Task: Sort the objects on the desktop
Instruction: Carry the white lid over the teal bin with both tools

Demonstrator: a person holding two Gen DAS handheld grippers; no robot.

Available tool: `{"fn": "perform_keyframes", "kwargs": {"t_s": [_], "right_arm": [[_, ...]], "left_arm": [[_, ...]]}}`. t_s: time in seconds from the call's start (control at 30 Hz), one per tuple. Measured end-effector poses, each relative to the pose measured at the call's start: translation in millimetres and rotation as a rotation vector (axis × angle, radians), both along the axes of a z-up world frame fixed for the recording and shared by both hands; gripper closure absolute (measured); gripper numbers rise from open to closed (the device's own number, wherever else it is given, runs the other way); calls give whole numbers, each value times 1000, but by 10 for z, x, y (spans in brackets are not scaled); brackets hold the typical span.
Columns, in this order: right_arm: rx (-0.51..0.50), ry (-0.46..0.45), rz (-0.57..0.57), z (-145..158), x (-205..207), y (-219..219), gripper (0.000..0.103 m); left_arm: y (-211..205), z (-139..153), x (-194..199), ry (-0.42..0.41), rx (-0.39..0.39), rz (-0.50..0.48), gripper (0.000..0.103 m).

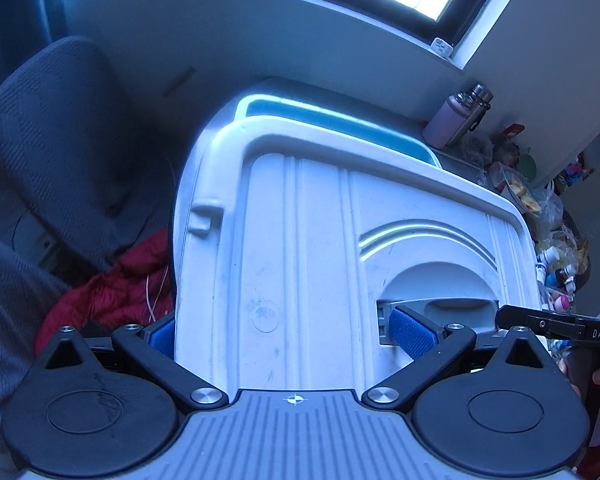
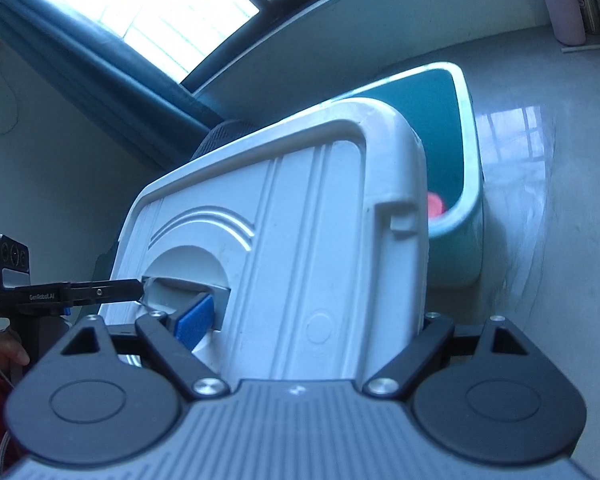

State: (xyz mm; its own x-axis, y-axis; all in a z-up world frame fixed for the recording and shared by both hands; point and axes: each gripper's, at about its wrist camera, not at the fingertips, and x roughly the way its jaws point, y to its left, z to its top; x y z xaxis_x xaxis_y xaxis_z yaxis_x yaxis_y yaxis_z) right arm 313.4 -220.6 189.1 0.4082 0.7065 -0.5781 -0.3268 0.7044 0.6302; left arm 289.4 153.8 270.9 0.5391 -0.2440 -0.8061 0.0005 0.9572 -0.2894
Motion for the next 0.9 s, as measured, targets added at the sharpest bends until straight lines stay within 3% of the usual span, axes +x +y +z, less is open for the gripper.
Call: {"fn": "perform_keyframes", "kwargs": {"t_s": [0.63,0.9], "right_arm": [[-23,25,-18,-44,1259,181,15],[-70,57,-49,-181,1719,225,14]], "left_arm": [[182,-165,1406,18,-33,7,1],[272,-486,1966,51,-82,7,0]]}}
